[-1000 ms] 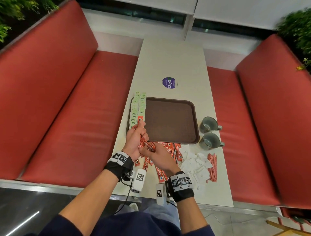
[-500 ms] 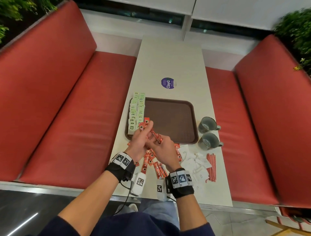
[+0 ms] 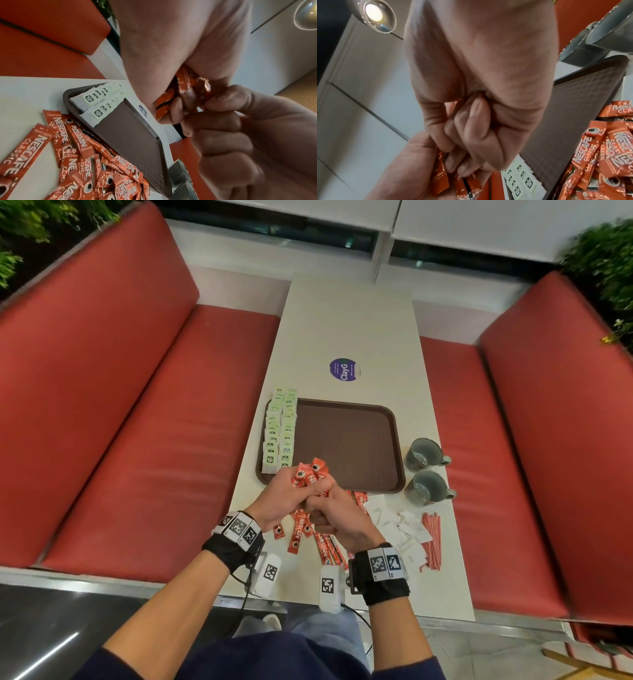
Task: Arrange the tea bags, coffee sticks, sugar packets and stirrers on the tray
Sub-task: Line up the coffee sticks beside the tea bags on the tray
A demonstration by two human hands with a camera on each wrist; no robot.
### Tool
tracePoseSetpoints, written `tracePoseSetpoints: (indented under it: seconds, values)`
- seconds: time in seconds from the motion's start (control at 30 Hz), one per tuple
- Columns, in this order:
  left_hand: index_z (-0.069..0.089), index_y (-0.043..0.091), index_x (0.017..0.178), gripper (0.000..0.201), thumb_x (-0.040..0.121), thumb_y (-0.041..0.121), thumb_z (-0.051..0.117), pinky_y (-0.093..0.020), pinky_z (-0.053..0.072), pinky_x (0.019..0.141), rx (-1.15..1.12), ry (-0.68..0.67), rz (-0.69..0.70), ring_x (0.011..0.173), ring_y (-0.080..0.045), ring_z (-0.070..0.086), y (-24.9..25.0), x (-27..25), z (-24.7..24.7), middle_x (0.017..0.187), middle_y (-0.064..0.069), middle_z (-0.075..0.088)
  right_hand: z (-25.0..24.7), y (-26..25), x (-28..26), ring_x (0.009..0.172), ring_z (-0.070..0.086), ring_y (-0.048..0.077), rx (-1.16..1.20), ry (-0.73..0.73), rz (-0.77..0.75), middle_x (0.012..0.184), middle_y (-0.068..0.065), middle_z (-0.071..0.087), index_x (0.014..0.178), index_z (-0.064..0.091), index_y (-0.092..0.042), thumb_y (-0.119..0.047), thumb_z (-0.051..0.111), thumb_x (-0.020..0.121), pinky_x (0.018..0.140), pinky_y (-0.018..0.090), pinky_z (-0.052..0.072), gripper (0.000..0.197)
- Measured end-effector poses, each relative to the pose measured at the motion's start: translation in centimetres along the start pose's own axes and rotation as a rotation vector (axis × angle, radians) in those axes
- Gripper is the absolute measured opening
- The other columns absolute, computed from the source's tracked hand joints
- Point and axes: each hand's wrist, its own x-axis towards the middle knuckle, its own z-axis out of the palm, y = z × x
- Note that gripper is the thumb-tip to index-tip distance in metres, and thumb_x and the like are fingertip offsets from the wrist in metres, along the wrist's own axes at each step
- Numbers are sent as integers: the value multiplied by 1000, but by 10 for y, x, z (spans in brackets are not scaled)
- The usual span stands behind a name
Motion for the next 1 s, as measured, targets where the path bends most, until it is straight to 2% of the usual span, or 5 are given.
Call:
tracePoseSetpoints:
  seconds: [0.17, 0.27, 0.4, 0.7, 1.0]
  values:
    - [70, 5, 105, 34, 95, 34, 83, -45, 60, 89, -29, 82, 9, 94, -27, 73, -3, -1, -4, 99, -22, 75, -1, 5, -2, 59, 39, 9, 2, 56, 10, 72, -5, 51, 133, 44, -8, -21, 69, 106, 54, 26, 33, 38]
    - [63, 10, 103, 21, 101, 27, 76, -27, 57, 66, -185, 148, -2, 68, -9, 69, 1, -1, -2, 76, 2, 70, -4, 8, -2, 67, 48, 12, 10, 119, -122, 89, 5, 59, 121, 55, -9, -36, 62, 112, 62, 27, 41, 30]
    - [58, 7, 109, 20, 105, 22, 70, -20, 49, 49, -312, 223, -13, 48, -6, 55, 5, -1, 3, 58, 7, 55, 2, 12, 3, 73, 54, 18, 36, 198, -242, 92, 7, 65, 115, 59, -6, -29, 59, 113, 73, 37, 46, 24]
    - [78, 17, 114, 31, 101, 44, 73, -30, 45, 53, -587, 335, -23, 56, -19, 44, 3, 13, 5, 65, -8, 37, 18, 9, 14, 85, 64, 21, 146, 251, -330, 102, 20, 77, 114, 60, 1, -18, 60, 113, 78, 34, 52, 20]
    - [66, -7, 124, 52, 97, 36, 78, -25, 40, 49, -522, 306, -8, 49, -10, 43, -1, 26, -6, 62, 3, 49, 5, 13, 26, 86, 69, 26, 295, 322, -328, 99, 21, 77, 114, 73, 0, -16, 73, 105, 86, 41, 59, 19]
